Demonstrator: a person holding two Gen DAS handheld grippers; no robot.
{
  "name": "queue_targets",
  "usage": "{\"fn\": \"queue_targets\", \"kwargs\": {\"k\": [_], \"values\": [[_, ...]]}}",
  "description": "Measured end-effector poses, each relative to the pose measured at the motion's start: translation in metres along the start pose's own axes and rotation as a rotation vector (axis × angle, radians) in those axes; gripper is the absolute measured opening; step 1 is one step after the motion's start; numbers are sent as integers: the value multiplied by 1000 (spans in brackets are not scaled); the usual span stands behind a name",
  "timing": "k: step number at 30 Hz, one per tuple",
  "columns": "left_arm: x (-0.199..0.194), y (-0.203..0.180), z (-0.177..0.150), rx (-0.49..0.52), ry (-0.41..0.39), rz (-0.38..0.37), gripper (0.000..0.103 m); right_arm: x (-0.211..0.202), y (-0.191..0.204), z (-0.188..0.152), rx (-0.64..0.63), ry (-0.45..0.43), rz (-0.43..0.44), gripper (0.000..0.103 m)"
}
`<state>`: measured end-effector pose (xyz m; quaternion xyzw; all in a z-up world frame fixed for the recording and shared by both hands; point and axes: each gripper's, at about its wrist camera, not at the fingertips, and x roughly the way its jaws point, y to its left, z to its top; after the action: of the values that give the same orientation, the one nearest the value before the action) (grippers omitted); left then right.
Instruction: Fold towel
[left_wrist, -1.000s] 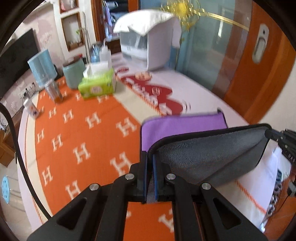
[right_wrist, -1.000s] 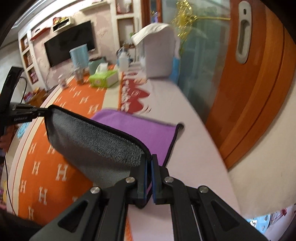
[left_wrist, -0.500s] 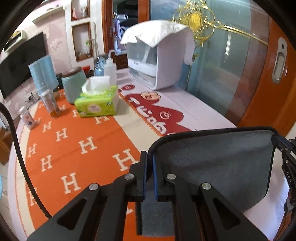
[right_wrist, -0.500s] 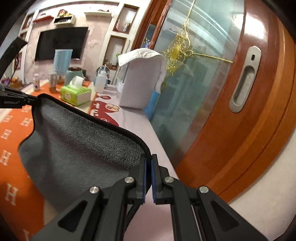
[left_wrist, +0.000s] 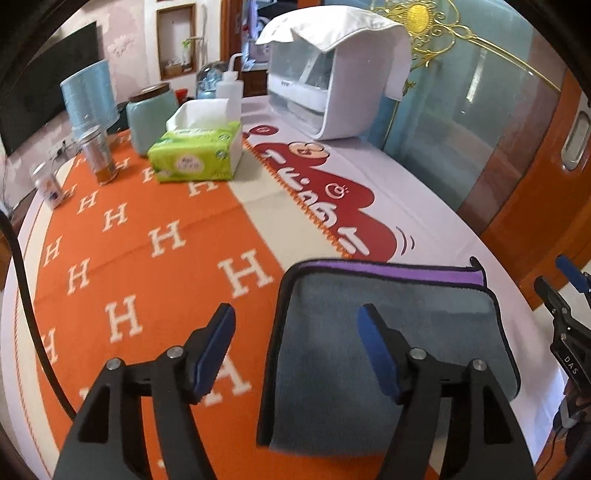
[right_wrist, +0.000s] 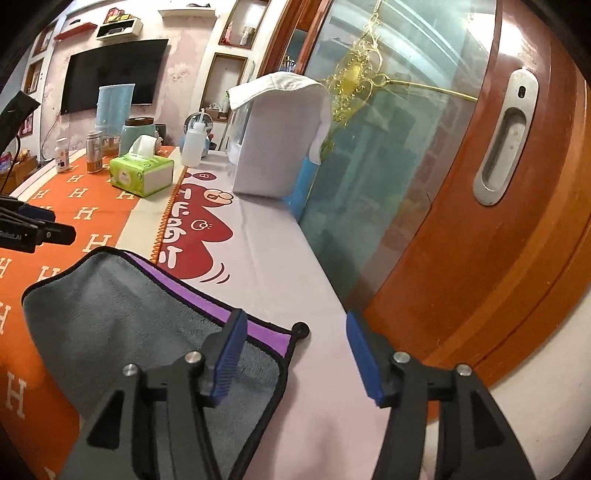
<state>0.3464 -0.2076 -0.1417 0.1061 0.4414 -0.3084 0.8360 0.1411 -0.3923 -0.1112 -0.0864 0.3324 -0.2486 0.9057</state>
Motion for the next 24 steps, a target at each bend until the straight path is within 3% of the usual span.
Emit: {"fn": "queue_targets", "kwargs": {"k": [12, 24], "values": [[-107, 15, -47, -74, -44, 86, 81, -61, 13, -8, 56, 11, 86, 70], [-200, 27, -153, -186, -8, 173, 82, -135, 40, -49, 199, 105, 217, 83]]}}
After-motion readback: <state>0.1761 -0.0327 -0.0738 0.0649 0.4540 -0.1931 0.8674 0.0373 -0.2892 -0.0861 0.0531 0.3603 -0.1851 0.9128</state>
